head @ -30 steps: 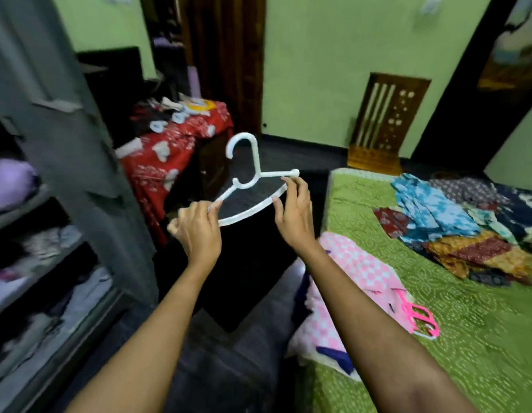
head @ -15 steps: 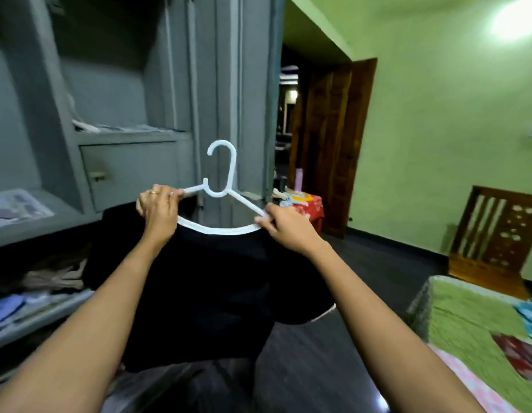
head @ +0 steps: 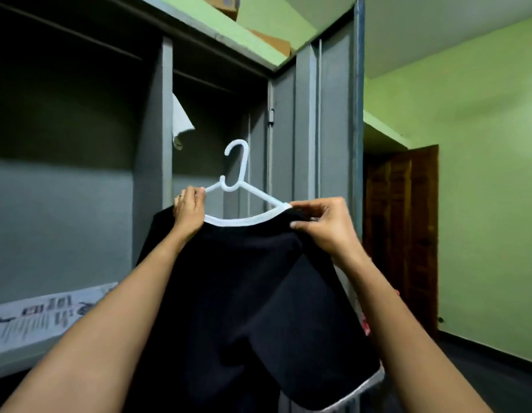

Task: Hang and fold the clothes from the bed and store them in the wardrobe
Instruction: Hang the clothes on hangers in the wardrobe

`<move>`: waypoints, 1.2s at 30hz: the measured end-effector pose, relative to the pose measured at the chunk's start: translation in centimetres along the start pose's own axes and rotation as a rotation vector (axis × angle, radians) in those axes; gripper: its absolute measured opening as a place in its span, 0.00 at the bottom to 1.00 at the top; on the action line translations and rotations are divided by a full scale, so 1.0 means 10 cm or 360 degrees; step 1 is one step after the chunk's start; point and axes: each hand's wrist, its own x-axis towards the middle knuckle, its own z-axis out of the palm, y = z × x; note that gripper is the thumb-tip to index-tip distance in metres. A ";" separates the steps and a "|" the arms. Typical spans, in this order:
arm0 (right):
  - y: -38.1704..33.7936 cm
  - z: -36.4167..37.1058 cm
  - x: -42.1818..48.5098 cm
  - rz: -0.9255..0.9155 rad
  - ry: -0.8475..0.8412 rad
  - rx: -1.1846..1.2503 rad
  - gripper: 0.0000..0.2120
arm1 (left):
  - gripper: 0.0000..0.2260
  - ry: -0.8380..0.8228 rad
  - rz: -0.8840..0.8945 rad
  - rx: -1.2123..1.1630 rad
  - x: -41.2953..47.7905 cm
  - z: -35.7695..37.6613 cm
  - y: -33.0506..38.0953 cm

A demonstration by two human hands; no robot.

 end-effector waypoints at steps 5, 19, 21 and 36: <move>-0.15 0.13 0.88 -0.0064 0.0210 -0.0228 0.14 | 0.16 -0.0020 -0.0065 -0.0260 0.78 0.13 -0.03; 0.39 1.77 3.30 -0.0173 0.0561 -0.0129 0.18 | 0.21 0.0418 0.0040 -0.0298 2.68 -0.01 -0.58; 0.42 2.03 3.59 -0.0208 0.0598 -0.0070 0.18 | 0.21 0.0430 0.0085 -0.0283 2.91 -0.10 -0.67; 0.46 3.52 5.42 -0.0407 0.0675 0.0217 0.15 | 0.23 0.0409 0.0413 -0.0349 4.16 0.01 -1.18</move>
